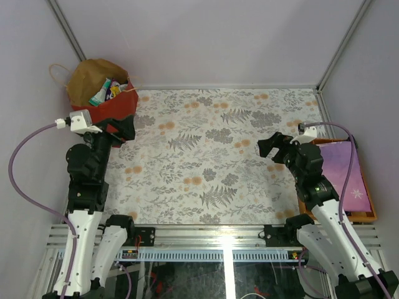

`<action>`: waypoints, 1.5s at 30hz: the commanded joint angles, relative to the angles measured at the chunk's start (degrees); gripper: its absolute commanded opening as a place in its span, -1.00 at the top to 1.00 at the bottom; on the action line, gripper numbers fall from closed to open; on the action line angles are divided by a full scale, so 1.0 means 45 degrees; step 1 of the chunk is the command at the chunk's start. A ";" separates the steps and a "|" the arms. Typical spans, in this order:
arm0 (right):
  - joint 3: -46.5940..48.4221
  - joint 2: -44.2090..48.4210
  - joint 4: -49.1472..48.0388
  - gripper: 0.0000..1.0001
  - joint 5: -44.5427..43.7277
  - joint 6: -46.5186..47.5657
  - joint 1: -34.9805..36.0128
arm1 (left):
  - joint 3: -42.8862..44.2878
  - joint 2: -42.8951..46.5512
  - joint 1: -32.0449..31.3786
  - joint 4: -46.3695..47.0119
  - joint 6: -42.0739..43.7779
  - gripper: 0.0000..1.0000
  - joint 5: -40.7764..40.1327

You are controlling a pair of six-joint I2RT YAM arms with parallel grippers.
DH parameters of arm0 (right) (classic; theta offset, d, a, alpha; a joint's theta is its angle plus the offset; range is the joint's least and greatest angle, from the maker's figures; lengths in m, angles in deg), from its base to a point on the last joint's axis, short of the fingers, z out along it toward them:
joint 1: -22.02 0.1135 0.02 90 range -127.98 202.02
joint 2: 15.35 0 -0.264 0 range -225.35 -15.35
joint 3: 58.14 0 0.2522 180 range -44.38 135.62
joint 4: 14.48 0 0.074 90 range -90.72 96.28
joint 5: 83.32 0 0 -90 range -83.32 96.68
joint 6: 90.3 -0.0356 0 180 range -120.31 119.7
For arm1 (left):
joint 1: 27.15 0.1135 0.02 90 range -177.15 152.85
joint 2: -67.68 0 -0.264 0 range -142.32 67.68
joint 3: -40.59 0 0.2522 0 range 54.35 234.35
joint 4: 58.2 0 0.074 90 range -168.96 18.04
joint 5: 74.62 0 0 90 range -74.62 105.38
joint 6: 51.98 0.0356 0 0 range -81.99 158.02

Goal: Take the snacks out of the paper bag

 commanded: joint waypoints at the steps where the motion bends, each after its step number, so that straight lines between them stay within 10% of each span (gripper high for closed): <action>1: 0.0692 0.0344 -0.0039 -0.99 0.0112 -0.0089 -0.0106 | 0.1169 -0.0874 0.0129 -0.1113 0.0074 -0.99 0.0051; 13: 0.1069 0.0596 0.0894 -0.99 0.1679 0.0363 -0.0135 | 0.7588 -0.7938 0.0154 -0.3880 0.2233 -0.99 -0.2332; 33: 0.0306 0.0732 0.1445 -0.99 0.2461 0.0976 -0.0140 | 1.2797 -1.5877 0.0614 -0.3333 0.4126 -0.99 -0.3737; 45: 0.0150 0.0507 0.1470 -0.99 0.2289 0.0896 -0.0140 | 1.2618 -1.6664 0.0725 -0.3496 0.3741 -0.27 -0.3309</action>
